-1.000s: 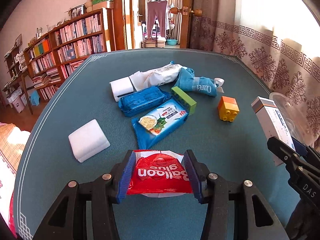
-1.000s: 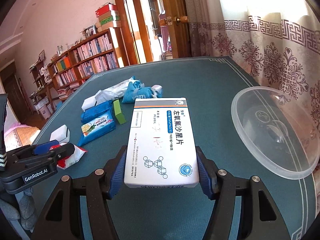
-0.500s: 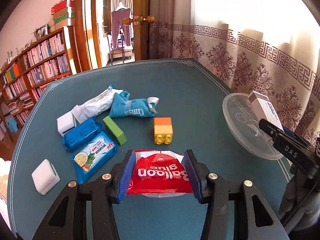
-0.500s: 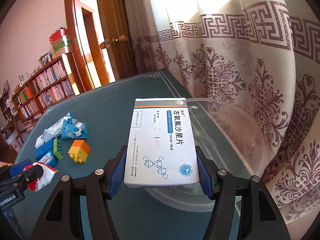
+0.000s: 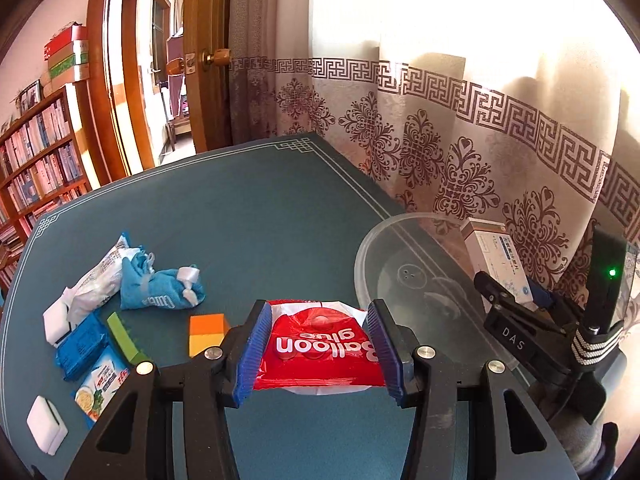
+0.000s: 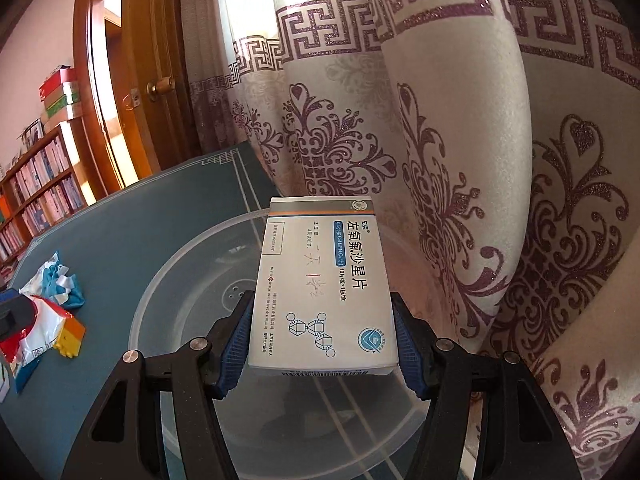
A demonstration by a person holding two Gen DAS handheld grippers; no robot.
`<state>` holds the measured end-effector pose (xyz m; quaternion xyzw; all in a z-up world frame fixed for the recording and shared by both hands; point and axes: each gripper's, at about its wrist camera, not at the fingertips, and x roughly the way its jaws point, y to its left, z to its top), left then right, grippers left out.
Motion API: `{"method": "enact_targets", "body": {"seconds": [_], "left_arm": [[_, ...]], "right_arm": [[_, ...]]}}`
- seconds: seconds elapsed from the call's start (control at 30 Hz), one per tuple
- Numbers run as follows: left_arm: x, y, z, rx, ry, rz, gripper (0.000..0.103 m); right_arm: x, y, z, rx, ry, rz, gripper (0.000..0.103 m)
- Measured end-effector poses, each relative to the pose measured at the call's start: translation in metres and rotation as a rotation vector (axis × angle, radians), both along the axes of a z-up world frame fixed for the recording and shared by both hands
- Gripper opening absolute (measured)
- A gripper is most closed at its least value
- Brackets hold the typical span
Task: Organize objects
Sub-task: 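Carry the glue packet and medicine box to the clear bowl with both grippers, then release the glue packet and medicine box into the clear bowl with both grippers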
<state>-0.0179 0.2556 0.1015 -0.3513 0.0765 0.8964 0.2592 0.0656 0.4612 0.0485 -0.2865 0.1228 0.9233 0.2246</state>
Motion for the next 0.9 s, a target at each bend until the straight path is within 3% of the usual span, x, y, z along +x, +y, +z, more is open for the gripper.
{"method": "enact_targets", "body": {"seconds": [0.47, 0.53, 0.6, 0.63, 0.9], "left_arm": [[-0.023, 0.065, -0.014, 0.054, -0.098, -0.147, 0.054], [-0.025, 0.068, -0.015, 0.062, -0.107, -0.151, 0.058], [-0.026, 0.068, -0.015, 0.073, -0.104, -0.148, 0.083], [-0.026, 0.066, -0.014, 0.081, -0.097, -0.141, 0.086], [-0.027, 0.051, -0.017, 0.054, -0.069, -0.078, 0.091]], "right_arm": [[0.001, 0.013, -0.015, -0.042, -0.001, -0.030, 0.065], [0.000, 0.013, -0.015, -0.043, -0.002, -0.030, 0.065], [0.002, 0.013, -0.015, -0.046, 0.001, -0.030, 0.064], [0.002, 0.013, -0.015, -0.048, 0.006, -0.032, 0.064], [0.009, 0.014, -0.012, -0.055, 0.046, -0.050, 0.064]]}}
